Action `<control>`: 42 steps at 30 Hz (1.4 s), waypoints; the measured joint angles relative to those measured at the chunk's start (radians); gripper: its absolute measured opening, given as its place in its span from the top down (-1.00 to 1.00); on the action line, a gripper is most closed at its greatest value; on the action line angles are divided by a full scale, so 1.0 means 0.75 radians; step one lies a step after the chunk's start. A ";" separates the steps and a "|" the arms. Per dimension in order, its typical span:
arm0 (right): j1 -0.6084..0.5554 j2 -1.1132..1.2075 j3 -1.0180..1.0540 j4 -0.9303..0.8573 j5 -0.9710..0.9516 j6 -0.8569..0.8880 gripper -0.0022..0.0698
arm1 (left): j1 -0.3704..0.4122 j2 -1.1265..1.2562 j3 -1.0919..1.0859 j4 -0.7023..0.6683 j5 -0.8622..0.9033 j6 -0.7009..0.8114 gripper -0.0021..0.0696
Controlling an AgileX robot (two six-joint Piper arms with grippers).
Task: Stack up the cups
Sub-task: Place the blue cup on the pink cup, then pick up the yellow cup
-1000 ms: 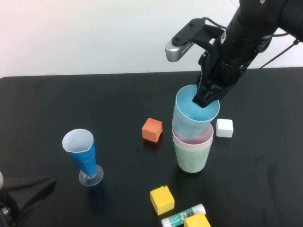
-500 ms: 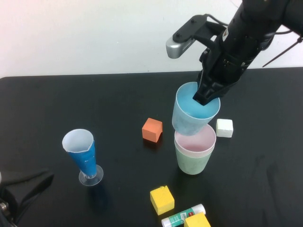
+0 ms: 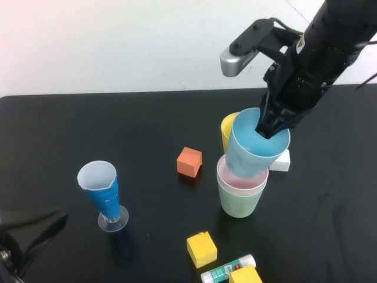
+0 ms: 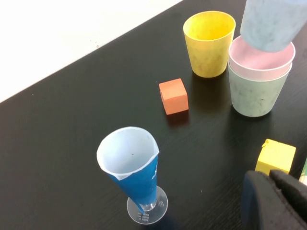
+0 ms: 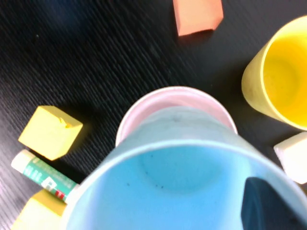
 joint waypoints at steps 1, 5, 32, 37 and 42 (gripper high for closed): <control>0.000 0.003 0.003 0.000 0.000 -0.003 0.89 | 0.000 0.000 0.000 0.000 -0.003 0.000 0.94; 0.000 0.034 0.003 0.000 0.000 -0.006 0.89 | 0.000 0.000 0.000 0.000 -0.009 0.000 0.94; -0.101 0.316 -0.089 -0.189 -0.366 0.249 -0.41 | 0.000 0.000 0.002 -0.008 0.051 0.000 0.94; -0.110 0.461 -0.175 -0.206 -0.375 0.283 -0.38 | 0.000 0.000 0.002 -0.008 0.072 0.000 0.94; -0.110 0.512 -0.231 -0.197 -0.355 0.275 0.46 | 0.000 0.000 0.002 -0.013 0.102 0.000 0.94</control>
